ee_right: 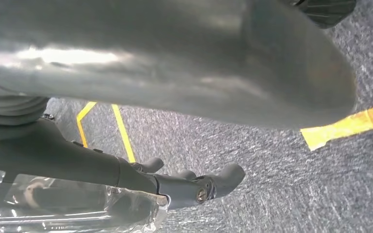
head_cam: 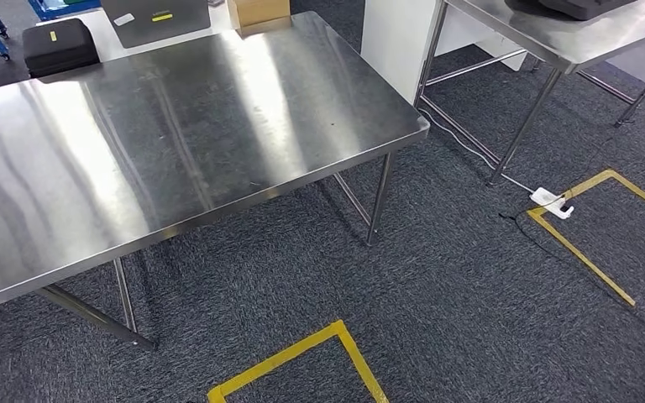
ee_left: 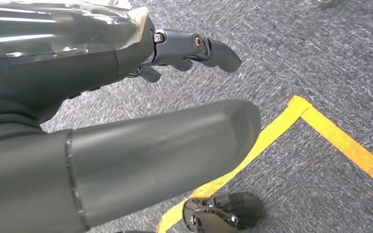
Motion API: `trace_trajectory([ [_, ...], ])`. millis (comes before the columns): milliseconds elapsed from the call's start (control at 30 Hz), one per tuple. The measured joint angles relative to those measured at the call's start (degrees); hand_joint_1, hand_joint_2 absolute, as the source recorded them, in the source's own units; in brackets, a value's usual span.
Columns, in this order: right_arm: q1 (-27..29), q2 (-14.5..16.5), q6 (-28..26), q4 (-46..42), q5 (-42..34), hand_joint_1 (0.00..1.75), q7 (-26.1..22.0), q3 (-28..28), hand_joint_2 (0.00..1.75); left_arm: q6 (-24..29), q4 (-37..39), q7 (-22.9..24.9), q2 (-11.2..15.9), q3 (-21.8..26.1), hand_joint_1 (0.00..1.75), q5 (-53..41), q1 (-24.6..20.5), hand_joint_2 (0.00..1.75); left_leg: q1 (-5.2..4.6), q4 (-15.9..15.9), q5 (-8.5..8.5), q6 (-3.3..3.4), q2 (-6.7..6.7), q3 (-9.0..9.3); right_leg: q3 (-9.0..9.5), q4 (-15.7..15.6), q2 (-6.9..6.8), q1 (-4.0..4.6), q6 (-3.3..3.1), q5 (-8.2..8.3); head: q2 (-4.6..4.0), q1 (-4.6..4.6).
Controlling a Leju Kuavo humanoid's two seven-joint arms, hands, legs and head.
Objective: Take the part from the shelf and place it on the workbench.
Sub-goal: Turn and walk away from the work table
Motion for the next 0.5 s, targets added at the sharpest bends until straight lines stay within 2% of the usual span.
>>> trace_trajectory([
  [33, 0.0, 0.0, 0.0, 0.0, 0.0, 0.0, 0.0, 0.0, 0.0, 0.0, 0.0, 0.0, 0.0, 0.0, 0.0, 0.0, 0.0, 0.0, 0.4, 0.6, -0.3, -0.69, -0.43, -0.15, 2.23, -4.4, 0.17, -0.53, 1.02, 1.62, 0.01, 0.06],
  [67, 0.0, 0.1, 0.0, 0.0, 0.0, 0.0, 0.0, 0.1, 0.0, 0.0, 0.0, 0.0, 0.1, 0.0, 0.0, 0.0, 0.0, 0.0, 0.63, 1.4, -0.73, -1.45, -0.88, -0.48, 4.02, -8.0, 0.62, -0.76, 1.58, 2.76, 0.01, 0.29],
  [100, 0.0, 0.2, 0.0, 0.1, 0.0, 0.0, 0.0, 0.1, 0.0, 0.0, 0.0, 0.0, 0.1, 0.0, 0.0, 0.0, -0.1, 0.0, 0.71, 2.2, -1.13, -2.17, -1.22, -0.83, 5.14, -10.2, 0.94, -0.86, 1.47, 3.32, 0.01, 0.49],
  [133, 0.0, 0.2, 0.0, 0.1, 0.0, 0.0, 0.0, 0.1, 0.0, 0.0, 0.0, 0.0, 0.2, 0.0, 0.0, 0.0, -0.1, 0.0, 0.69, 2.7, -1.4, -2.67, -1.48, -1.17, 5.44, -10.8, 1.24, -0.82, 0.92, 3.27, 0.01, 0.63],
  [167, -0.1, 0.3, 0.0, 0.2, 0.0, 0.0, 0.0, 0.1, 0.0, 0.0, 0.0, 0.1, 0.2, 0.0, 0.0, 0.0, -0.1, 0.0, 0.65, 3.0, -1.45, -3.0, -1.67, -1.41, 5.24, -10.3, 1.34, -0.59, 0.08, 3.08, 0.0, 0.71],
  [233, -0.1, 0.2, 0.0, 0.2, 0.0, 0.0, 0.1, 0.1, 0.0, 0.0, 0.0, 0.1, 0.2, 0.0, 0.0, 0.0, 0.0, 0.0, 0.95, 3.4, -1.61, -3.25, -1.72, -1.73, 4.94, -9.7, 1.0, -0.5, -1.12, 3.06, 0.01, 0.49],
  [267, -0.1, 0.1, 0.0, 0.2, 0.1, 0.0, 0.2, 0.1, 0.0, 0.0, 0.0, 0.1, 0.2, 0.0, 0.0, -0.1, 0.1, 0.0, 1.03, 4.5, -2.43, -3.22, -1.57, -2.26, 4.8, -9.5, 0.85, -0.41, -1.5, 3.14, 0.01, 0.33],
  [300, -0.1, 0.1, 0.0, 0.2, 0.1, 0.0, 0.3, 0.1, 0.0, 0.0, 0.0, 0.2, 0.1, 0.0, 0.0, -0.1, 0.1, 0.0, 0.97, 7.0, -4.08, -3.11, -1.39, -3.42, 4.64, -9.5, 0.66, -0.23, -1.85, 3.21, 0.02, 0.15],
  [367, -0.1, 0.1, 0.0, 0.2, 0.2, 0.0, 0.5, 0.1, 0.0, 0.0, 0.0, 0.2, 0.1, 0.0, 0.0, -0.1, 0.0, 0.0, 0.48, 15.0, -8.4, -2.59, -1.11, -7.17, 4.35, -9.5, 0.18, 0.36, -2.38, 3.31, 0.01, -0.21],
  [400, -0.1, 0.1, 0.0, 0.2, 0.2, 0.0, 0.6, 0.1, 0.0, 0.0, 0.0, 0.3, 0.1, 0.0, 0.0, -0.2, 0.0, 0.0, 0.18, 18.9, -9.98, -2.25, -1.11, -9.03, 4.23, -9.5, -0.11, 0.76, -2.6, 3.31, 0.01, -0.29],
  [433, -0.1, 0.1, 0.0, 0.2, 0.2, 0.0, 0.6, 0.1, 0.0, 0.0, 0.0, 0.3, 0.1, 0.0, 0.0, -0.2, 0.0, 0.0, -0.13, 21.1, -10.47, -1.78, -1.11, -10.06, 4.18, -9.5, -0.38, 1.17, -2.78, 3.3, 0.01, -0.32],
  [467, -0.1, 0.1, 0.0, 0.2, 0.3, 0.0, 0.6, 0.1, 0.0, 0.0, 0.0, 0.4, 0.1, 0.0, 0.0, -0.2, 0.1, 0.0, -0.51, 21.1, -9.85, -1.13, -1.1, -10.03, 4.2, -9.5, -0.65, 1.56, -2.99, 3.29, 0.01, -0.33],
  [500, -0.1, 0.1, 0.0, 0.2, 0.3, 0.0, 0.7, 0.1, 0.0, 0.0, 0.0, 0.4, 0.1, 0.0, 0.0, -0.2, 0.1, 0.0, -1.01, 18.8, -8.25, -0.28, -1.01, -8.82, 4.31, -9.5, -0.94, 1.95, -3.15, 3.24, 0.01, -0.33],
])
